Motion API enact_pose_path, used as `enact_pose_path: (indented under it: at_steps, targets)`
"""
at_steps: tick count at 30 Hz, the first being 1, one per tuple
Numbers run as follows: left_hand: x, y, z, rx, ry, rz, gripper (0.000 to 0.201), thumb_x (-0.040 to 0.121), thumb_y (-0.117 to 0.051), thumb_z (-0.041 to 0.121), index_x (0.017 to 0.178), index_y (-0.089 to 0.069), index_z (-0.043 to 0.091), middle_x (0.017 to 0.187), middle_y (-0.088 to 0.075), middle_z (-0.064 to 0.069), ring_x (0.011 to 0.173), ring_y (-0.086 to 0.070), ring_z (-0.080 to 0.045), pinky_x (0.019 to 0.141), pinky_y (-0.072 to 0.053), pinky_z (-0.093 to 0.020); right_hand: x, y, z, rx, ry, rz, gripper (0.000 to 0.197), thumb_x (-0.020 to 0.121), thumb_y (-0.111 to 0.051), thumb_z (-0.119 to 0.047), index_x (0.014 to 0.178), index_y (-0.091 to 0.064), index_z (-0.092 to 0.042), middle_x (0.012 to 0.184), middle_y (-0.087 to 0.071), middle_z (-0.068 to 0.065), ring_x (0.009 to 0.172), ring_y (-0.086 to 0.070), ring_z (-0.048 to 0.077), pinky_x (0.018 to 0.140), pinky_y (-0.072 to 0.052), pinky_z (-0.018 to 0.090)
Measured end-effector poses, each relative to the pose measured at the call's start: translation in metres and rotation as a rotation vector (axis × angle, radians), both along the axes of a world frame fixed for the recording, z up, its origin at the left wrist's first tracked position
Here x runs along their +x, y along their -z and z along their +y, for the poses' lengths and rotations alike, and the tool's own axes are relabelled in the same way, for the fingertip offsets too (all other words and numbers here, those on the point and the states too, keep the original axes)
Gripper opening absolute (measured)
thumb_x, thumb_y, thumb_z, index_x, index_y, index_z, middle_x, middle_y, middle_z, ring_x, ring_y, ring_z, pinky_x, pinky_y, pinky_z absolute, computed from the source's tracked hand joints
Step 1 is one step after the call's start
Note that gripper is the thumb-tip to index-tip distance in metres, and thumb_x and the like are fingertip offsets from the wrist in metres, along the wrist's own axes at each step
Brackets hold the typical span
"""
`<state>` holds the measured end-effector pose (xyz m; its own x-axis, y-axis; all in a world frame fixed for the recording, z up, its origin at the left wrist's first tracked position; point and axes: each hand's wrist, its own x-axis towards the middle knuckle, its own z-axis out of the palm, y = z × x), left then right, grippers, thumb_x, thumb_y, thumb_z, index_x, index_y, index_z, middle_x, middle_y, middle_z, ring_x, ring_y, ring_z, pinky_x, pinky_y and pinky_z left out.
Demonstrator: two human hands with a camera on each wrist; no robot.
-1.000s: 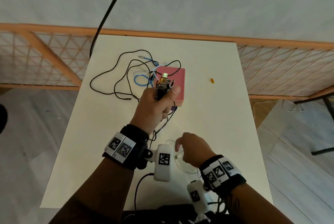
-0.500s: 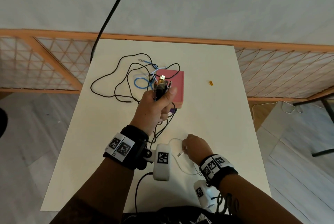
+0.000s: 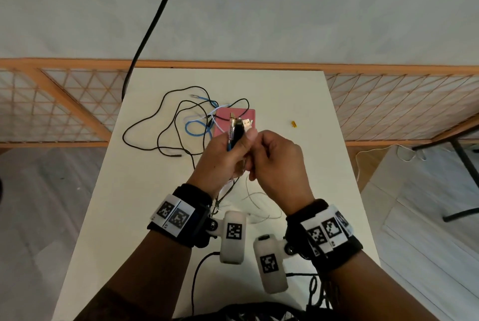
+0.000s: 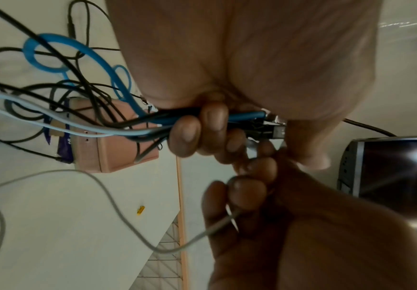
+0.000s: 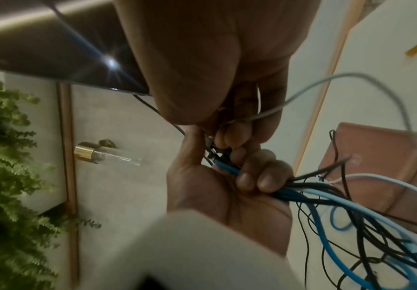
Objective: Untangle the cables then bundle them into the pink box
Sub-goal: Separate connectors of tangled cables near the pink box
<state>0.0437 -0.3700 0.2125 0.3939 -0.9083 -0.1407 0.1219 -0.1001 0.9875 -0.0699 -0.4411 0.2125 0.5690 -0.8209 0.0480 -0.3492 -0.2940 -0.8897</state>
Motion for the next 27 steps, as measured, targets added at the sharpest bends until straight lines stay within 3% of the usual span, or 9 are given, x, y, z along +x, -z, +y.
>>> enact_pose_path:
  at_steps: [5,8,12,14,16,19,23,25,27]
  targets:
    - [-0.003,-0.004,-0.009,0.041,-0.134,-0.103,0.036,0.105,-0.060,0.020,0.078,-0.054,-0.005,0.055,-0.048,-0.006,0.048,-0.050,-0.020,0.047,-0.045,-0.028,0.005,0.013,0.000,-0.013,0.008,0.028,0.023,0.099,-0.050,-0.019,0.079,-0.060,-0.015,0.064,-0.069,0.002,0.057,-0.066,0.024,0.059,-0.056,0.047]
    - [-0.006,0.002,-0.011,0.023,-0.218,-0.205,0.037,0.105,-0.061,0.024,0.079,-0.060,-0.001,0.058,-0.055,-0.003,0.050,-0.053,-0.013,0.047,-0.046,-0.024,0.004,0.008,0.002,0.007,-0.005,0.001,0.024,0.101,-0.049,-0.018,0.079,-0.060,-0.014,0.064,-0.066,-0.002,0.058,-0.063,0.021,0.060,-0.056,0.047]
    - [0.005,-0.004,-0.019,-0.030,-0.309,-0.067,0.041,0.105,-0.055,0.043,0.080,-0.072,0.015,0.073,-0.072,-0.008,0.064,-0.064,-0.031,0.064,-0.054,-0.039,-0.009,0.017,0.014,0.054,-0.153,-0.037,0.036,0.108,-0.049,-0.029,0.075,-0.059,-0.019,0.059,-0.056,-0.009,0.053,-0.050,0.011,0.056,-0.047,0.034]
    - [0.015,-0.015,-0.025,-0.099,-0.322,0.111,0.040,0.108,-0.051,0.040,0.078,-0.063,0.016,0.061,-0.062,0.001,0.055,-0.060,-0.027,0.069,-0.051,-0.042,-0.018,0.038,0.026,0.127,-0.192,-0.069,0.036,0.109,-0.047,-0.028,0.073,-0.053,-0.025,0.062,-0.051,-0.009,0.057,-0.045,0.006,0.058,-0.039,0.025]
    - [0.024,-0.030,-0.030,-0.167,-0.296,0.196,0.035,0.108,-0.049,0.040,0.082,-0.052,0.016,0.056,-0.041,0.007,0.043,-0.038,-0.013,0.060,-0.042,-0.038,-0.030,0.069,0.037,0.215,-0.212,-0.060,0.034,0.109,-0.045,-0.030,0.076,-0.050,-0.028,0.065,-0.049,-0.005,0.063,-0.045,0.006,0.062,-0.042,0.028]
    - [0.031,-0.043,-0.032,-0.192,-0.254,0.167,0.037,0.108,-0.048,0.043,0.079,-0.048,0.020,0.059,-0.030,0.007,0.044,-0.021,-0.008,0.045,-0.026,-0.021,-0.049,0.118,0.045,0.369,-0.275,0.164,0.033,0.109,-0.041,-0.037,0.084,-0.054,-0.020,0.073,-0.057,0.011,0.067,-0.052,0.010,0.067,-0.051,0.041]
    - [0.025,-0.041,-0.029,-0.167,-0.209,0.164,0.037,0.109,-0.047,0.043,0.080,-0.046,0.021,0.059,-0.027,0.007,0.047,-0.017,-0.008,0.045,-0.015,-0.022,-0.067,0.134,0.033,0.390,-0.325,0.544,0.030,0.100,-0.042,-0.015,0.074,-0.054,-0.025,0.072,-0.057,-0.004,0.060,-0.050,0.009,0.060,-0.042,0.024]
    - [0.021,-0.032,-0.026,-0.151,-0.188,0.198,0.036,0.109,-0.046,0.042,0.081,-0.045,0.020,0.058,-0.028,0.009,0.046,-0.017,-0.007,0.046,-0.012,-0.025,-0.062,0.126,0.020,0.307,-0.419,0.734,0.028,0.097,-0.043,-0.009,0.089,-0.066,-0.022,0.091,-0.068,-0.002,0.085,-0.063,0.018,0.068,-0.043,0.018]
    - [0.017,-0.024,-0.023,-0.136,-0.169,0.197,0.035,0.109,-0.047,0.041,0.083,-0.045,0.017,0.058,-0.028,0.009,0.045,-0.017,-0.007,0.045,-0.014,-0.023,-0.053,0.112,0.005,0.169,-0.379,0.768,0.026,0.098,-0.046,-0.008,0.107,-0.070,-0.013,0.114,-0.072,0.004,0.109,-0.065,0.025,0.087,-0.047,0.026]
